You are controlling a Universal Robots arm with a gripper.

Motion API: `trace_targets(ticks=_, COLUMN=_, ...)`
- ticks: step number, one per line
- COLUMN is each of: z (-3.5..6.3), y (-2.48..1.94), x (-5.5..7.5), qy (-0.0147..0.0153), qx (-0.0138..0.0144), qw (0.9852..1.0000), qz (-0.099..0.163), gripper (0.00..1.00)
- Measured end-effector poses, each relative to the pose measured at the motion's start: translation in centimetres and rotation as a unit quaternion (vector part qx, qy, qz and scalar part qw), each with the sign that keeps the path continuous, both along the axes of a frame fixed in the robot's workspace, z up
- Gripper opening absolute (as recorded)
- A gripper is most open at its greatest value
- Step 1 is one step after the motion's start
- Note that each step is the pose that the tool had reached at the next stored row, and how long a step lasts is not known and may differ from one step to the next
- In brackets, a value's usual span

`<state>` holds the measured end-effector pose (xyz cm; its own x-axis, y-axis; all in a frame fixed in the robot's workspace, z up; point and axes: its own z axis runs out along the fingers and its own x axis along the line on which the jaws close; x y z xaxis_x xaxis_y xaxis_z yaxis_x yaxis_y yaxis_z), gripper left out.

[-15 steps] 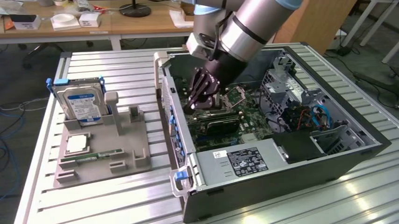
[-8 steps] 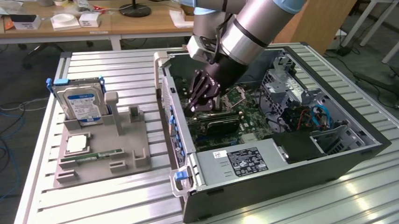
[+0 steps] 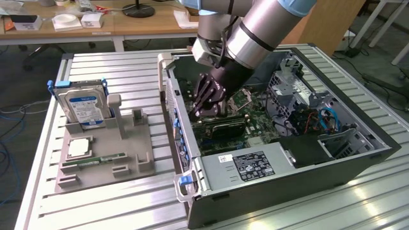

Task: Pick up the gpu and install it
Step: 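Press down on the gpu until it lock into place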

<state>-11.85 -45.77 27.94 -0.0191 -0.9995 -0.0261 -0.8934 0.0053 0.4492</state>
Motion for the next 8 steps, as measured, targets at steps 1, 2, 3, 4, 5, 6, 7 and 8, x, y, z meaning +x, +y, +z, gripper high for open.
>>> trace_targets(ticks=1, z=-0.04, y=0.00, x=-0.01, qy=0.0004, qx=0.0000, qw=1.0000, qz=0.000, gripper=0.10)
trace_targets(ticks=2, z=-0.07, y=-0.01, x=-0.01, qy=0.0009, qx=0.0000, qw=1.0000, qz=0.000, gripper=0.10)
trace_targets(ticks=3, z=-0.12, y=-0.01, x=-0.02, qy=0.0013, qx=0.0000, qw=1.0000, qz=0.000, gripper=0.10)
trace_targets(ticks=4, z=-0.16, y=-0.01, x=-0.03, qy=0.0018, qx=0.0000, qw=1.0000, qz=0.000, gripper=0.10)
trace_targets(ticks=5, z=-0.21, y=-0.01, x=-0.05, qy=0.0022, qx=0.0000, qw=1.0000, qz=0.000, gripper=0.10)
trace_targets(ticks=6, z=-0.26, y=-0.02, x=-0.07, qy=0.0028, qx=-0.0002, qw=1.0000, qz=0.000, gripper=0.10)
trace_targets(ticks=7, z=-0.32, y=-0.02, x=-0.08, qy=0.0032, qx=-0.0002, qw=1.0000, qz=0.001, gripper=0.10)
trace_targets(ticks=8, z=-0.39, y=-0.02, x=-0.09, qy=0.0036, qx=-0.0003, qw=1.0000, qz=0.001, gripper=0.10)
